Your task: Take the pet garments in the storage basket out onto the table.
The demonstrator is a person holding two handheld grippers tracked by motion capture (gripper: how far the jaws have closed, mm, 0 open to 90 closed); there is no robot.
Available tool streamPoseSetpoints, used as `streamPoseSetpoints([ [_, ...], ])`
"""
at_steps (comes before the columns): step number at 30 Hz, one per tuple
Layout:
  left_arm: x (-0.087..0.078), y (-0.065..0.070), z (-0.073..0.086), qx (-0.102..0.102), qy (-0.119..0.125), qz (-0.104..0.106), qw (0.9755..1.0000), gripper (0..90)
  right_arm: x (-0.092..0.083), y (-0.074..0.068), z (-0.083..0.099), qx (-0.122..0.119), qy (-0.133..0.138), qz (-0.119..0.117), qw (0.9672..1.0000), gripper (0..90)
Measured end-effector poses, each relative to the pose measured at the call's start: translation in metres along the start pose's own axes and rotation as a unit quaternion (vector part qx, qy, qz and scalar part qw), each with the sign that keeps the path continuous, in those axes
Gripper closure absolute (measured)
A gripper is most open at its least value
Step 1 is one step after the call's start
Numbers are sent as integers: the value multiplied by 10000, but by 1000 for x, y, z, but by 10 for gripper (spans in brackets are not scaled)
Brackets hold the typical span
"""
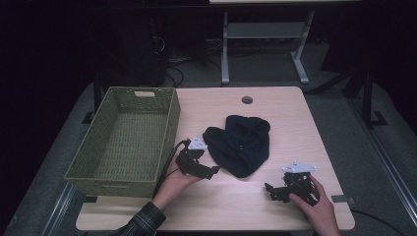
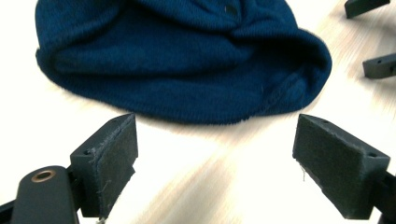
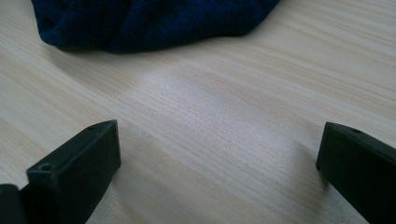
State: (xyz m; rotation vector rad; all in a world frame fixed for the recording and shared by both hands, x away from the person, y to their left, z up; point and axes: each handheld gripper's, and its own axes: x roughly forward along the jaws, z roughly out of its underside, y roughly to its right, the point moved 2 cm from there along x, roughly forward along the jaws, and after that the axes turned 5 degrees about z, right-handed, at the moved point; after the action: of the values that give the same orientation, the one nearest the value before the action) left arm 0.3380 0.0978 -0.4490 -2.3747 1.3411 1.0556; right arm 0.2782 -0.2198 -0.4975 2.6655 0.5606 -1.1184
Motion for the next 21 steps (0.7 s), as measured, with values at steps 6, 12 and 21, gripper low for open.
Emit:
streamPoseSetpoints([
  [6, 2, 4, 13, -20, -49, -64, 10000, 138, 0, 0, 0, 1, 0, 0, 10000, 0],
  [12, 9, 8, 25, 11, -258, -105, 9996, 136, 0, 0, 0, 1, -1, 0, 10000, 0],
  [21, 17, 9, 36, 51, -393, -234, 9989, 129, 0, 0, 0, 5, -3, 0, 10000, 0],
])
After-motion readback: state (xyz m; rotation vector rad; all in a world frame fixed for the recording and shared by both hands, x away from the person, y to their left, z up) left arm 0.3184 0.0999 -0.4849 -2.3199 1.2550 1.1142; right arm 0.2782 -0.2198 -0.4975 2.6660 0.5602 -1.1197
